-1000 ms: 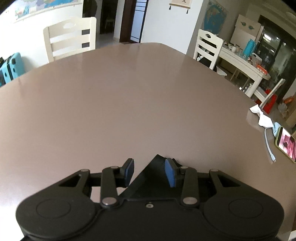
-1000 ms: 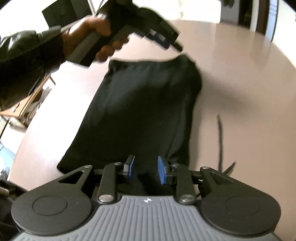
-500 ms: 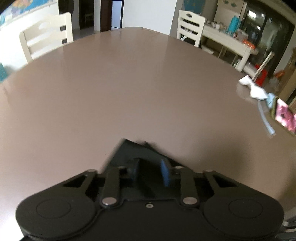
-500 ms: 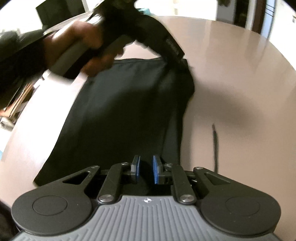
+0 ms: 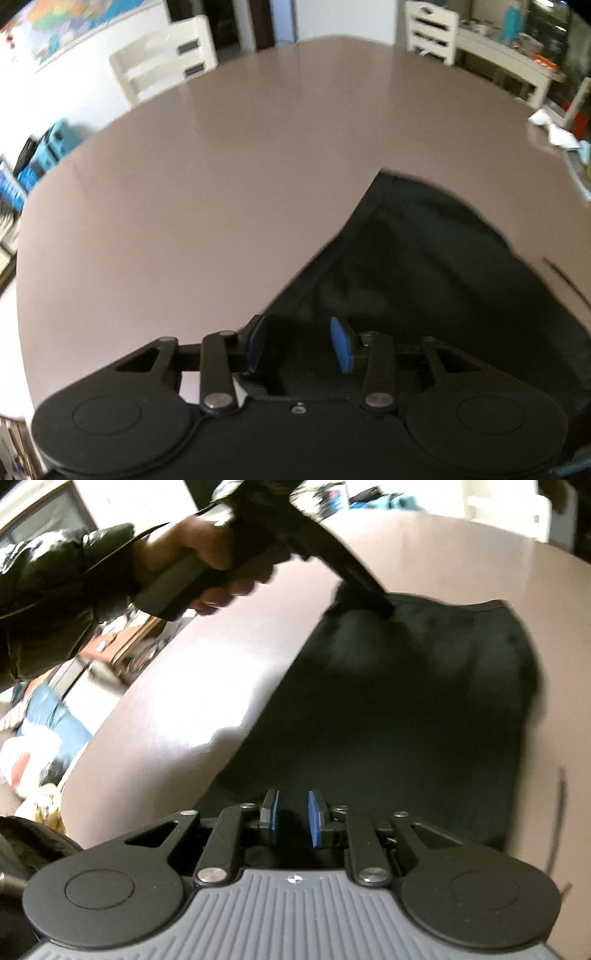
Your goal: Fold clothes
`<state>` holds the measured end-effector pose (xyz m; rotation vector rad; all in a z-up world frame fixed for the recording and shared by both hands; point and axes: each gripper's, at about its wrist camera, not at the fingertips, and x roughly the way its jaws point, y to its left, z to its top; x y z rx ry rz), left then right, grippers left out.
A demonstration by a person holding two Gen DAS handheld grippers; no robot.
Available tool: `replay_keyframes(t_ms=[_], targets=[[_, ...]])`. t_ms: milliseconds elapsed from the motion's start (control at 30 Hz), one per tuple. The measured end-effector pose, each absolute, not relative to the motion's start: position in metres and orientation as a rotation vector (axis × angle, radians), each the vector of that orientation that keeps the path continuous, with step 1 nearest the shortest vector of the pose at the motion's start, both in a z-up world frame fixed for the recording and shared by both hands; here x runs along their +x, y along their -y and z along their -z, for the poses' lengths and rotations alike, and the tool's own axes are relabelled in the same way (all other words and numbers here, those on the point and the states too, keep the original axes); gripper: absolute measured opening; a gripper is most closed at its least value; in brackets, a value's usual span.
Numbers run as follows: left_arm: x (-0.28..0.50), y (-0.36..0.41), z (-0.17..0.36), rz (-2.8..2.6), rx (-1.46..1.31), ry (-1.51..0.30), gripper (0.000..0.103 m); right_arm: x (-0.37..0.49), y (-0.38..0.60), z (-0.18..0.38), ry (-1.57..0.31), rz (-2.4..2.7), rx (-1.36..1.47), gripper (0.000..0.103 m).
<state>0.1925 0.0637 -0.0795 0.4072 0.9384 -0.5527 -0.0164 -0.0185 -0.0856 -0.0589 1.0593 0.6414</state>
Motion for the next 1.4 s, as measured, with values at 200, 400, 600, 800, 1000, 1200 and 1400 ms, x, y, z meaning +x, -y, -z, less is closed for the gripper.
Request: replay_keyframes(t_ms=[200, 400, 600, 800, 1000, 1200, 1400], targets=[[0.199, -0.055, 0.081, 0.526, 0.404, -0.939, 0.038, -0.022, 0.017, 0.082, -1.081, -0.633, -0.097, 0.018], [0.198, -0.061, 0.083, 0.511, 0.386, -0.934, 0.041, -0.030, 0.015, 0.080, -1.084, -0.606, -0.079, 0.018], [0.187, -0.060, 0.081, 0.461, 0.431, -0.915, 0.042, -0.031, 0.032, 0.066, -1.044, -0.497, 0.014, 0.018], [0.171, -0.068, 0.073, 0.400, 0.347, -0.908, 0.042, 0.003, 0.073, 0.056, -0.965, -0.286, 0.073, 0.011], [0.170, -0.088, 0.076, 0.309, 0.180, -0.928, 0.018, 0.057, 0.090, 0.054, -0.873, -0.159, 0.099, 0.009], [0.169, -0.086, 0.075, 0.309, 0.169, -0.924, 0.017, 0.096, 0.079, 0.064, -0.847, -0.153, 0.089, 0.009], [0.175, -0.084, 0.081, 0.311, 0.174, -0.934, 0.018, 0.127, 0.068, 0.079, -0.849, -0.168, 0.078, 0.009]])
